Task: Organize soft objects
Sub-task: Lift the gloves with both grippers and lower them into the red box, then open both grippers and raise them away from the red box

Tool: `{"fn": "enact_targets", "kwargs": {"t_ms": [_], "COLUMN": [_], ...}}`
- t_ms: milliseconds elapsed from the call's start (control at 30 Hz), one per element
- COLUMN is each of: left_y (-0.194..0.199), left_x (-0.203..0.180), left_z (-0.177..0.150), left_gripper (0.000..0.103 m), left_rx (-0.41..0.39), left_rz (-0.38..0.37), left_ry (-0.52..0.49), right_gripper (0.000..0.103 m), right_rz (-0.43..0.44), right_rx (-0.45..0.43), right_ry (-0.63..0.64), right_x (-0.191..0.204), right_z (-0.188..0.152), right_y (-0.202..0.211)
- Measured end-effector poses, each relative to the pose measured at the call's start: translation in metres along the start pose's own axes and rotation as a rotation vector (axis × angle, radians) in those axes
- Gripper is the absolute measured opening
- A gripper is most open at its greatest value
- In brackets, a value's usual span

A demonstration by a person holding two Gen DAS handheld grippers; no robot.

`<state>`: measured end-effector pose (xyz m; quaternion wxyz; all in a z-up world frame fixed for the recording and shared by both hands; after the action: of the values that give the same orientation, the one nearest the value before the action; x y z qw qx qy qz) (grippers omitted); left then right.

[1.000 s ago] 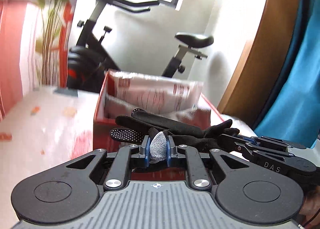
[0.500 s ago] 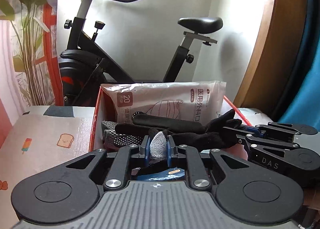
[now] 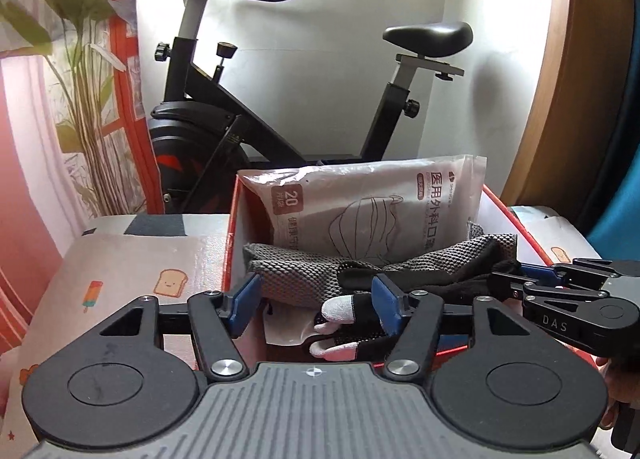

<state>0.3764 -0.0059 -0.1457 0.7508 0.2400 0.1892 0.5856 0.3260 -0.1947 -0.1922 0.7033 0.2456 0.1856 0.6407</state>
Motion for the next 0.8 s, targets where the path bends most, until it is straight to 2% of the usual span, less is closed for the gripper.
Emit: {"fn": "enact_targets", "kwargs": {"t_ms": [33, 100, 200, 267, 333, 400, 467, 600, 800], "left_y": [0.006, 0.022, 0.049, 0.067, 0.085, 0.103, 0.122, 0.152, 0.195], "left_x": [0.002, 0.003, 0.004, 0.001, 0.000, 0.000, -0.001, -0.005, -0.011], "left_z": [0.002, 0.007, 0.015, 0.018, 0.021, 0.023, 0.022, 0.019, 0.015], "left_gripper": [0.073, 0.091, 0.096, 0.099, 0.103, 0.103, 0.103, 0.103, 0.103], "left_rx": [-0.006, -0.034, -0.090, -0.119, -0.141, -0.167, -0.198, -0.225, -0.262], "left_rz": [0.011, 0.023, 0.063, 0.076, 0.082, 0.106, 0.128, 0.128, 0.156], "left_ry": [0.005, 0.011, -0.004, -0.020, -0.026, -0.026, -0.024, -0.011, -0.005], "right_gripper": [0.024, 0.025, 0.036, 0.055, 0.069, 0.075, 0.095, 0.103, 0.103], "right_rz": [-0.003, 0.001, 0.004, 0.007, 0.008, 0.005, 0.004, 0.011, 0.028], "right_rx": [-0.005, -0.022, -0.049, -0.064, -0.083, -0.099, -0.135, -0.187, -0.265], "right_ry": [0.004, 0.006, -0.002, -0.013, -0.031, -0.034, -0.043, -0.068, -0.049], "right_x": [0.001, 0.002, 0.002, 0.002, 0.002, 0.004, 0.004, 0.007, 0.022], "right_z": [0.001, 0.007, 0.014, 0.019, 0.024, 0.027, 0.031, 0.036, 0.042], "right_y": [0.004, 0.015, 0.034, 0.047, 0.064, 0.080, 0.101, 0.141, 0.207]}}
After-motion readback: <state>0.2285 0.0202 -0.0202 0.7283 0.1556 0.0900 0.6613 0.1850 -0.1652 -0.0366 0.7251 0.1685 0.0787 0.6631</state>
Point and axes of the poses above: each gripper's, at about its wrist camera, not at the fingertips, and y roughly against the way its jaws point, x to its left, z to its top, the point moved 8 cm from there along -y, roughly the way its jaws point, and after that the axes turned 4 degrees about z, right-handed, at the moved point
